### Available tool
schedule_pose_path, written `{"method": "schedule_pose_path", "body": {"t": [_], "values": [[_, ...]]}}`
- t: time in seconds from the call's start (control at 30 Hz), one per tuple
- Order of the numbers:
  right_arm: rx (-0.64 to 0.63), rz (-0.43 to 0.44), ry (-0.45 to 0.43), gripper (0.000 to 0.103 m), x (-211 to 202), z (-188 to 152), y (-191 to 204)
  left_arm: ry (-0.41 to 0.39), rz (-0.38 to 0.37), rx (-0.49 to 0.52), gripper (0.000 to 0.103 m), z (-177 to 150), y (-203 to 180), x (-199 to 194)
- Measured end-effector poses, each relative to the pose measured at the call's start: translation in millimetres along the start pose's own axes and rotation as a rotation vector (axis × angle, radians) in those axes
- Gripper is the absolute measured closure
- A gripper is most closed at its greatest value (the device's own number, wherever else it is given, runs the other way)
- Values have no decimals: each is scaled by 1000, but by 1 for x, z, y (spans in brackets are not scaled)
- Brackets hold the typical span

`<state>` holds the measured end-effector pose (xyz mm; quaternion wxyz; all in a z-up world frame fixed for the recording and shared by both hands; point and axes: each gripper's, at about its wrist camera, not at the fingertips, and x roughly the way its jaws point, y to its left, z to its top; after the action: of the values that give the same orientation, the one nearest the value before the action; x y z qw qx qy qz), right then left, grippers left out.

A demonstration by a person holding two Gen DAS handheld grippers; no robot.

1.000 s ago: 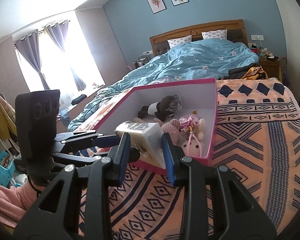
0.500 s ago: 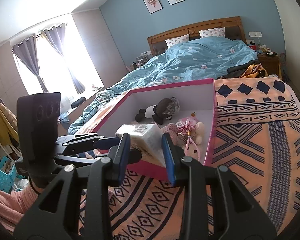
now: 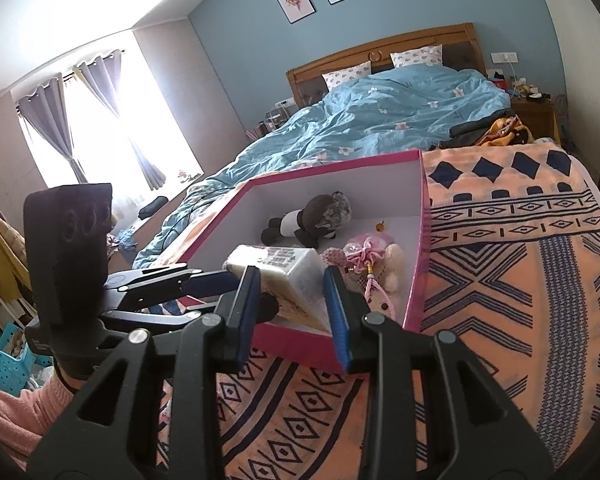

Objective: Organize objects
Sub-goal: 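Carry the gold pack over the pink box and lower it inside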

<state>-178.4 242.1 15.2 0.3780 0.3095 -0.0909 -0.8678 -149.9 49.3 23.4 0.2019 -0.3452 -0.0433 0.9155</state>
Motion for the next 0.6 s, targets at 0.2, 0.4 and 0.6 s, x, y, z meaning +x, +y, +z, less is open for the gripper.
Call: {"method": "schedule_pose_path", "body": {"t": [0.2,0.4,0.6], "values": [[21,-8,14,67,7,0,-7,16,9,-4,61,2,3,8],[33,-23,31,67,16,0,-13,31,21,-7,61,3,4,15],[61,-44,57,66,26,-2,-21,65,23,-18,61,0,7,26]]}}
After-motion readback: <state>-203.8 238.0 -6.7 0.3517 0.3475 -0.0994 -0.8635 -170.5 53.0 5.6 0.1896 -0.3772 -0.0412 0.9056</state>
